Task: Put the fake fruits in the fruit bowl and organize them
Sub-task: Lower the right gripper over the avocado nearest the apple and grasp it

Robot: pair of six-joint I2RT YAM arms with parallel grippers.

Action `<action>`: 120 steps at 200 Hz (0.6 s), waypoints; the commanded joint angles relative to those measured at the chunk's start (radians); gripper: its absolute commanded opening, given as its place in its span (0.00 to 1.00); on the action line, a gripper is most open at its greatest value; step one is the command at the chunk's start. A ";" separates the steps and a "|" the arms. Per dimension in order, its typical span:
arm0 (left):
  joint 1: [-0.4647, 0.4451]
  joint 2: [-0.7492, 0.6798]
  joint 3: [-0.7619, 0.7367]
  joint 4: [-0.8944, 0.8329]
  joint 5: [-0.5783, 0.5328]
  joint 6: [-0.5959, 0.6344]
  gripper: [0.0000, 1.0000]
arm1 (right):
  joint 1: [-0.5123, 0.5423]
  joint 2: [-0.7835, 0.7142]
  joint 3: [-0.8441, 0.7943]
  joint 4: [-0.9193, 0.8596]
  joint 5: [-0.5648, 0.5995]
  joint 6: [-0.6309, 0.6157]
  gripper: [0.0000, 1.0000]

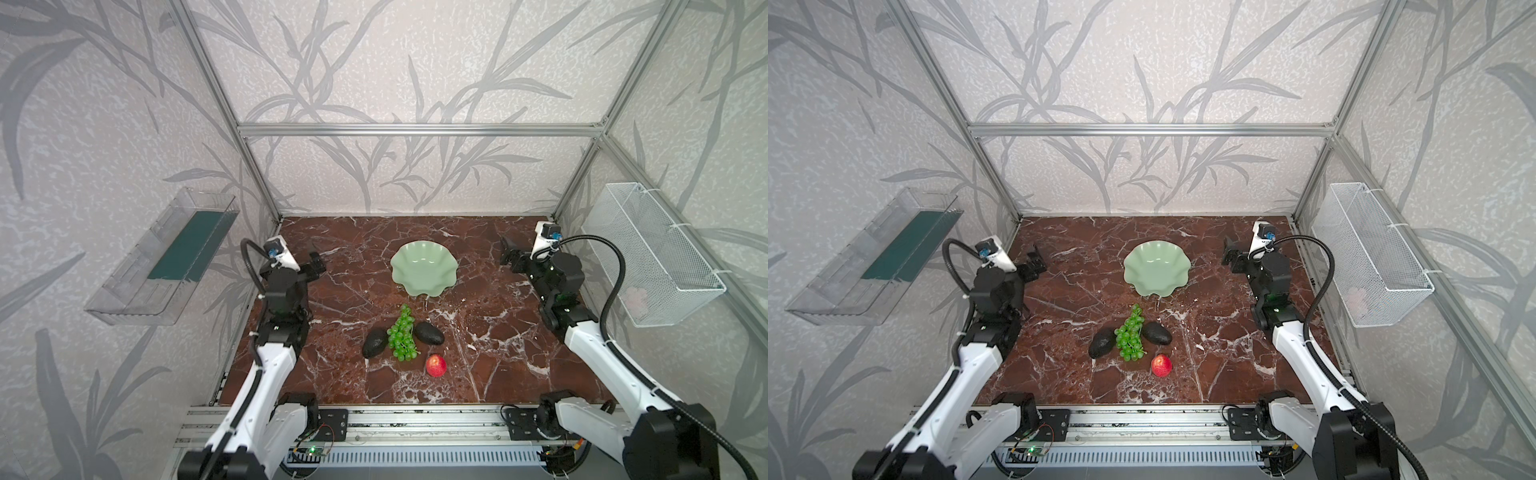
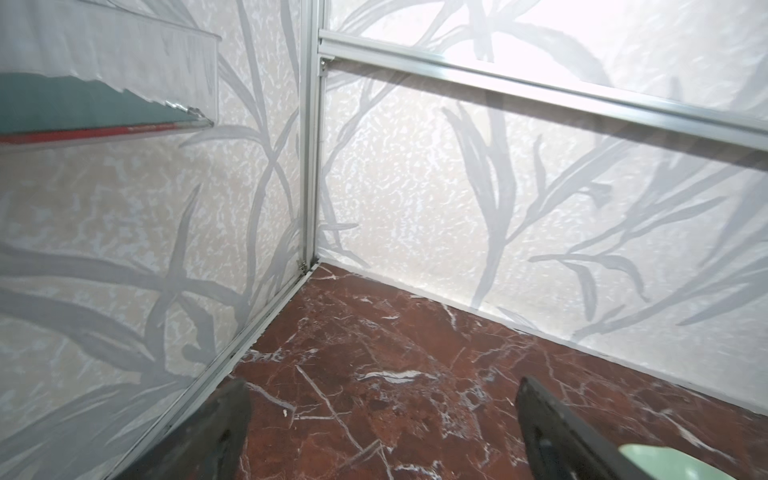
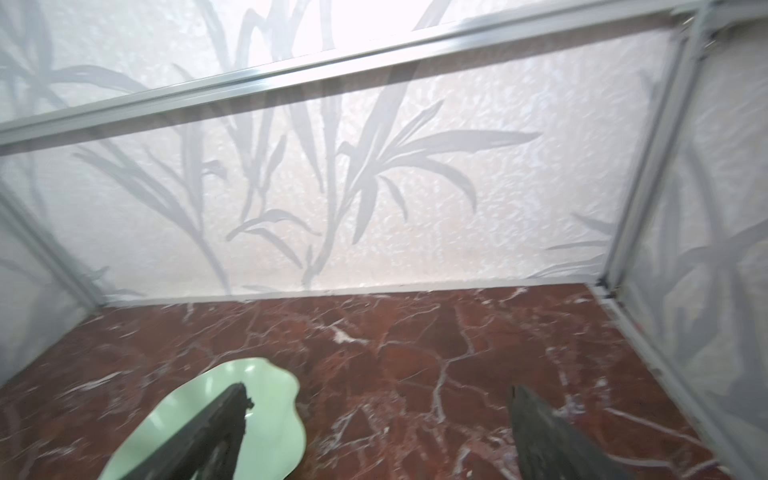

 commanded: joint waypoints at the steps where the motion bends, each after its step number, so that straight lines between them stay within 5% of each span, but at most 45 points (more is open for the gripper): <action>1: 0.003 -0.010 -0.002 -0.207 0.075 -0.035 0.99 | 0.030 0.030 0.025 -0.324 -0.245 0.028 0.91; 53: 0.005 0.084 0.180 -0.495 0.084 0.012 0.99 | 0.376 -0.011 0.079 -0.729 -0.090 -0.096 0.91; 120: 0.016 0.210 0.259 -0.572 0.191 -0.052 0.99 | 0.646 0.123 0.089 -0.690 -0.014 -0.063 0.91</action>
